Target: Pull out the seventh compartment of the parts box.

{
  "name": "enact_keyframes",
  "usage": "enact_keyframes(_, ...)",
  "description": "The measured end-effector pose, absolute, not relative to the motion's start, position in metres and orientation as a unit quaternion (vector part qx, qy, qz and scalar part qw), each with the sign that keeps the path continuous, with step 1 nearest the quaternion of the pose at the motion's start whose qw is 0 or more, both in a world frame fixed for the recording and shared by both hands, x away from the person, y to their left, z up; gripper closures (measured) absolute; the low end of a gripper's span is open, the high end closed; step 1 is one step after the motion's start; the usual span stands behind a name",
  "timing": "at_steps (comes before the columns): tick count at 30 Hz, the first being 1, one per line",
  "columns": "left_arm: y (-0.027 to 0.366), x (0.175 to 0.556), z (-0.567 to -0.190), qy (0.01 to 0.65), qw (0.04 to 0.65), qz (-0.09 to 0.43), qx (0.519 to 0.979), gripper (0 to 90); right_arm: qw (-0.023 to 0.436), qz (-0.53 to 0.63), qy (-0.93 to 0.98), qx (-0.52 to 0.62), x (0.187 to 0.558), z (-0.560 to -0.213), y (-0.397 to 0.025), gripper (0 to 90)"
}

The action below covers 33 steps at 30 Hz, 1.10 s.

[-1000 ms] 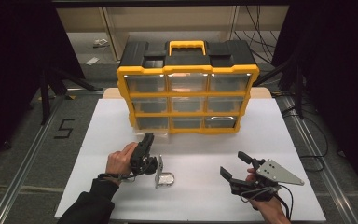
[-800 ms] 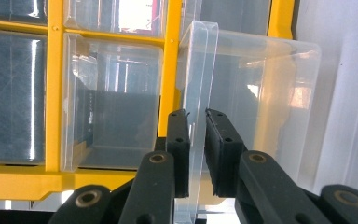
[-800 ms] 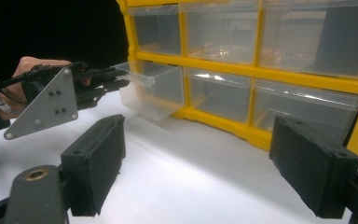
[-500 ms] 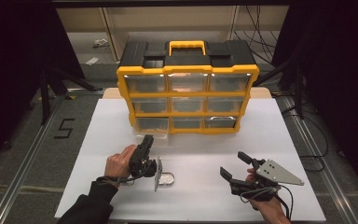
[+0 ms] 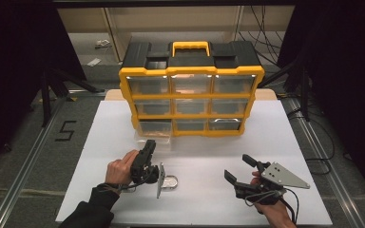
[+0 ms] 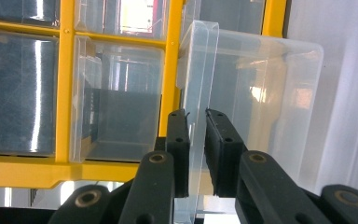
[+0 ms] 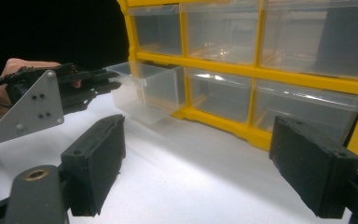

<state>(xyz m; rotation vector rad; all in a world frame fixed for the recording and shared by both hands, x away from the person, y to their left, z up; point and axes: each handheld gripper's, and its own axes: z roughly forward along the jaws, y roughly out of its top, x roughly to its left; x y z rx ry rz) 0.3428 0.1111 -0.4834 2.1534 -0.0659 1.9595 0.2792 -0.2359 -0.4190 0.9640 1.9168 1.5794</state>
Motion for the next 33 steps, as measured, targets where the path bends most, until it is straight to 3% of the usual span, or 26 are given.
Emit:
enact_keyframes(22, 0.108, 0.341, -0.484, -0.009, 0.118, 0.668, 0.735, 77.6, 0.237, 0.576, 0.698, 0.351, 0.279, -0.419, -0.236, 19.3)
enact_keyframes(33, 0.114, 0.333, -0.472, 0.055, 0.184, 0.617, 0.763, 62.6, 0.236, 0.577, 0.698, 0.352, 0.280, -0.419, -0.236, 19.3)
